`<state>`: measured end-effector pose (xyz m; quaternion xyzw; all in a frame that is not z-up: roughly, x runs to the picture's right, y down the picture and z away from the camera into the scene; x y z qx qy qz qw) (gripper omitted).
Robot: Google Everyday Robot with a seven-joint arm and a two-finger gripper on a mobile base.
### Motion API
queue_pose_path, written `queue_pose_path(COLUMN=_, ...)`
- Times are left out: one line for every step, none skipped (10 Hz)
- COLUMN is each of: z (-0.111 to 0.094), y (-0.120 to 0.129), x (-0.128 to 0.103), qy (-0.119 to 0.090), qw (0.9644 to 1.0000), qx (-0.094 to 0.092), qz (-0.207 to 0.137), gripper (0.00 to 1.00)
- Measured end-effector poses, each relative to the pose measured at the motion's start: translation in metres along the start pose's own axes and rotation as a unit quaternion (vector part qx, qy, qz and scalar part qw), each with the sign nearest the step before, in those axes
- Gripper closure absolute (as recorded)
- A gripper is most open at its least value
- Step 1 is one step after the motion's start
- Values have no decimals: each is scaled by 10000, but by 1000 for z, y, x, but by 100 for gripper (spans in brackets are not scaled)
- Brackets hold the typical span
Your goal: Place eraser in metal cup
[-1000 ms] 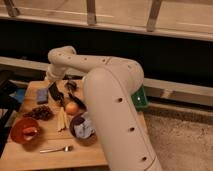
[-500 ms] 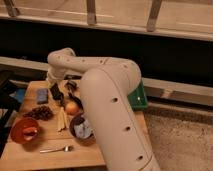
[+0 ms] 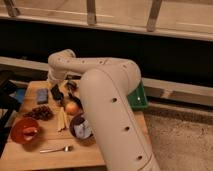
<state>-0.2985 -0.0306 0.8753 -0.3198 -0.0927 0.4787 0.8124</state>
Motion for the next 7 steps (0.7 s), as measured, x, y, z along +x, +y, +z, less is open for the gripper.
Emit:
queue_pose_path(z=1, y=3, x=0, qy=-40, qw=10000, qx=-38, qz=81, gripper=32)
queue_pose_path(z=2, y=5, x=1, qy=-72, qw=9998, qx=-70, qz=141, gripper=32)
queue_pose_path(z=2, y=7, x=1, qy=-87, qw=9998, qx=-89, qz=174, gripper=32)
queue_pose_path(z=2, y=7, x=0, qy=-86, qw=9998, qx=-91, qz=170, gripper=32)
queue_pose_path(z=3, y=8, x=0, qy=-84, qw=9998, qx=-94, qz=166, gripper=32)
queue_pose_path(z=3, y=8, x=0, qy=-85, qw=9998, qx=-94, qz=165, gripper=32)
queue_pose_path(z=3, y=8, x=0, qy=-84, qw=9998, qx=-93, qz=167, gripper=32)
